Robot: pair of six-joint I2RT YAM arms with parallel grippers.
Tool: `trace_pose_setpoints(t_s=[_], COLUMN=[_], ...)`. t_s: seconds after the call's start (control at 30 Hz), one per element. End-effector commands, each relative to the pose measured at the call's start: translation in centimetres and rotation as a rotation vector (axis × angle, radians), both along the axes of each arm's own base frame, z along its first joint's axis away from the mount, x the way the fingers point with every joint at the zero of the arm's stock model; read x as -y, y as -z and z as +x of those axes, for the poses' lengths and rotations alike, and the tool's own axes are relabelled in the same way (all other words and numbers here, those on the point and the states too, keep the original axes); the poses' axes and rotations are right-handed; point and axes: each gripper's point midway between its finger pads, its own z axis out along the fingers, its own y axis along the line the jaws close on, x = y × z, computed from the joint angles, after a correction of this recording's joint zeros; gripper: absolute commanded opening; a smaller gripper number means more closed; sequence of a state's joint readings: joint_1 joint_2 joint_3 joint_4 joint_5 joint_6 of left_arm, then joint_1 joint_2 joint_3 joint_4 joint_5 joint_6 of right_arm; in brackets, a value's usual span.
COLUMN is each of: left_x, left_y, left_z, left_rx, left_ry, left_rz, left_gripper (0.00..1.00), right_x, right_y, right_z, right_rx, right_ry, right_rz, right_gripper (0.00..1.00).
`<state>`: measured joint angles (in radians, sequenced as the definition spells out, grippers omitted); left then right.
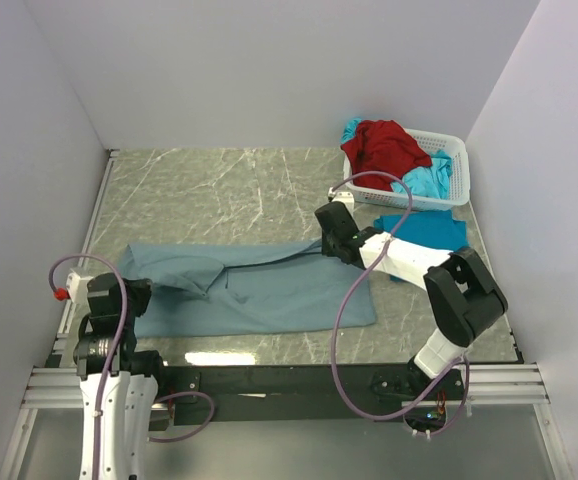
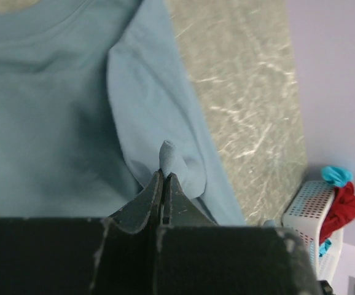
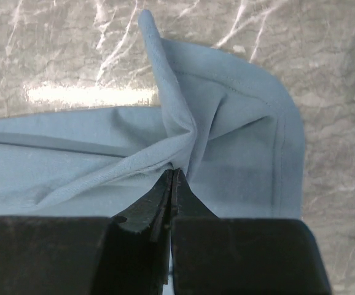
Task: Fold and stack the t-shirts
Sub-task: Fold the tshirt
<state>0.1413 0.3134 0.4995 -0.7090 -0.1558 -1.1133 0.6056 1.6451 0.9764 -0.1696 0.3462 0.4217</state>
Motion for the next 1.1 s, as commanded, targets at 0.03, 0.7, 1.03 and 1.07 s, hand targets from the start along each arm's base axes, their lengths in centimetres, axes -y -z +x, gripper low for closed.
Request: trace_pose_setpoints(t_s=[0.03,0.7,1.03,1.07], left_x=[0.5,0.6,1.5,1.4], left_y=[0.9,-3.8,-2.3,-3.1], left_z=[-1.6,-4.1,7.2,8.6], left_rx=[-0.132,-0.184,0.029,0.089], left_ry=[-0.038,0.036,0.139,0.142], left_rz=[-0.085,0.014,-0.039,-0.029], left_gripper=[0.0,0.99,0.99,0.99], right_x=[0.0,2.4,1.5,1.1], right_y=[-2.9,-5.1,-7.7,-6.1], right_z=[0.6,-2.6,-0.1,0.0], right_rx=[0.09,0.124,0.126,0.077], right_ry=[0.031,0.096,0.084,0.067], right_rz=[0.041,0.096,0.043,0.005], right_gripper=[0.0,0.66,0.77,0.77])
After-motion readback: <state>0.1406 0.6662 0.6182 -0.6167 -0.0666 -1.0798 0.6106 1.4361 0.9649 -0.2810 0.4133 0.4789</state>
